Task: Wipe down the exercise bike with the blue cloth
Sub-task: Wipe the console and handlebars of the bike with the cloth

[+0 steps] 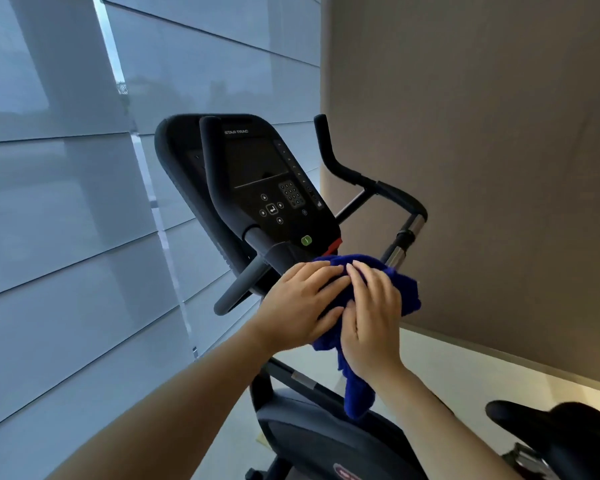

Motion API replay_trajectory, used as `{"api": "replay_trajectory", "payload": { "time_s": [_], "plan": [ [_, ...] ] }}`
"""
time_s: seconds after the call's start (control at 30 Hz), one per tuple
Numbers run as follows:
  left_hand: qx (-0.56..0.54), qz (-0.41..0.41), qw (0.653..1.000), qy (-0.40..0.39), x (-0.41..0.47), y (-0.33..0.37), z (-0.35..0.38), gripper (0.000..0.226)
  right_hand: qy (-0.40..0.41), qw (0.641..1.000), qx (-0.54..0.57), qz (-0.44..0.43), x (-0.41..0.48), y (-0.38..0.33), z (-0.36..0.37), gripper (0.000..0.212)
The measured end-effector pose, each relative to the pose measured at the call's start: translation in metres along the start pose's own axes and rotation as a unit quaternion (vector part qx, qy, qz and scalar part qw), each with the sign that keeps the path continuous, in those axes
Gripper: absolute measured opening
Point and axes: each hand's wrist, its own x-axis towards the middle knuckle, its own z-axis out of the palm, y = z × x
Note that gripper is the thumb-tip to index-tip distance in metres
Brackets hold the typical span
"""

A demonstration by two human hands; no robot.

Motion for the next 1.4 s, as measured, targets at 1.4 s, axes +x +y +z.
{"api": "replay_trajectory", "payload": {
  "time_s": [1.4],
  "plan": [
    [-0.050, 0.067, 0.985, -0.149, 0.015, -0.094, -0.028, 0.088, -0.187, 0.974, -0.105, 0.068, 0.050, -0.021, 0.012, 0.099]
  ]
}}
